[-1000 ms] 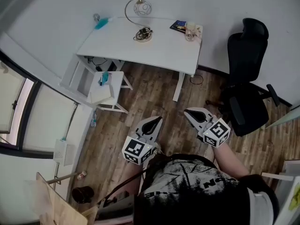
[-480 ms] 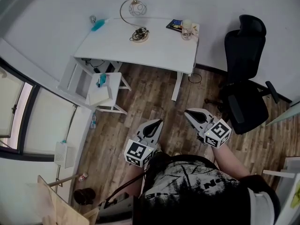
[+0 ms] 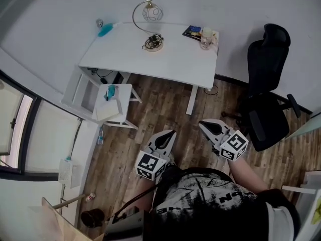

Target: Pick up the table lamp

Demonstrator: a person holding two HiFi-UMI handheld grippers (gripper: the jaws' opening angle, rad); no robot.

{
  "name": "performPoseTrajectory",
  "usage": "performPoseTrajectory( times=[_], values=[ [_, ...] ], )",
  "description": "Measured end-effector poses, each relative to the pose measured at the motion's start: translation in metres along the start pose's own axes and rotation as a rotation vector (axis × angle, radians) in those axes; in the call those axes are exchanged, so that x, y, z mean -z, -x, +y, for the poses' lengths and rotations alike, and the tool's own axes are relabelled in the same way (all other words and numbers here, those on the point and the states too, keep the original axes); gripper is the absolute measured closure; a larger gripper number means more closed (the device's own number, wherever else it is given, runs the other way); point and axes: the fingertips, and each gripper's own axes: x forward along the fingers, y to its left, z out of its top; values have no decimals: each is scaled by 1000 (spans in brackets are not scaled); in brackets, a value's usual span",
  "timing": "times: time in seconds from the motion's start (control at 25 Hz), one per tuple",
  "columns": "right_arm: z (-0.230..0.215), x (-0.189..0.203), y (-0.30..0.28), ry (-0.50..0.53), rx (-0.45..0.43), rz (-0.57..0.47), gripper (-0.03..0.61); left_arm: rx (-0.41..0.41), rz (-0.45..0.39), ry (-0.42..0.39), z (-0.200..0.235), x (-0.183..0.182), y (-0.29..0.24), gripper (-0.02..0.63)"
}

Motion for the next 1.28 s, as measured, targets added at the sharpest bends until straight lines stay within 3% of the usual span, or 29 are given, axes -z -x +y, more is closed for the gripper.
performPoseTrajectory(
  times=[0.48, 0.84, 1.28],
  values=[
    [-27, -16, -116, -14, 26, -27, 558, 104, 24, -61, 113, -23, -20, 598],
    [-36, -26, -187, 4, 71, -58, 558, 155, 32, -79, 182, -20, -20, 600],
    [-61, -17, -219, -21, 91, -15, 559, 181, 34, 3, 221, -10, -37, 598]
  ],
)
